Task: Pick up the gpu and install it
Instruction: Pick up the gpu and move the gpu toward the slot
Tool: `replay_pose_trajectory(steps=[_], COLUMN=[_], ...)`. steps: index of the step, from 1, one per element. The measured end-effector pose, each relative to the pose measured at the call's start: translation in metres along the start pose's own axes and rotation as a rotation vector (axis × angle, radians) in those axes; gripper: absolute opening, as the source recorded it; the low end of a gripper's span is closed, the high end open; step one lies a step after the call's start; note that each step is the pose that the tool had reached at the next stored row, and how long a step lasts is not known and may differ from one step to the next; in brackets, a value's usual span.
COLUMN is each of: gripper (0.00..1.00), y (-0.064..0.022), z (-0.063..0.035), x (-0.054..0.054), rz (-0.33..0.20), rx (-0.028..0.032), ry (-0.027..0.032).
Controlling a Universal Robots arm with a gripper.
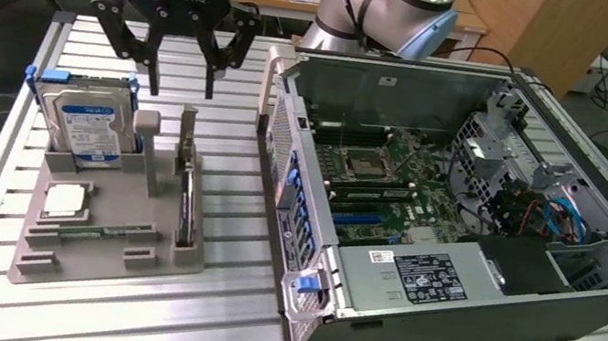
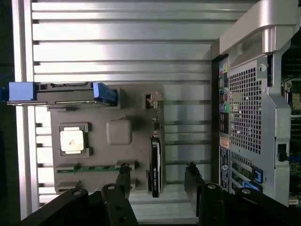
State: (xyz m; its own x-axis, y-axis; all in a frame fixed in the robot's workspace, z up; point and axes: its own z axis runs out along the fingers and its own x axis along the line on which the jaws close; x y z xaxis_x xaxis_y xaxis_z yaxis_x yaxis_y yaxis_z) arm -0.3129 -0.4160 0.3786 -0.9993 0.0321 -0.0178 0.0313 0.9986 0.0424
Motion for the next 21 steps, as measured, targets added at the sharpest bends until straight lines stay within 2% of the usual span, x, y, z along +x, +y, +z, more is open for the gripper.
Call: replay_pose_trajectory(steps=[21], gripper=[0.59], y=[-0.0024], z=[0.0034], x=[0.0], rz=[-0.02], rx=[0.0005], ry=[0.0007])
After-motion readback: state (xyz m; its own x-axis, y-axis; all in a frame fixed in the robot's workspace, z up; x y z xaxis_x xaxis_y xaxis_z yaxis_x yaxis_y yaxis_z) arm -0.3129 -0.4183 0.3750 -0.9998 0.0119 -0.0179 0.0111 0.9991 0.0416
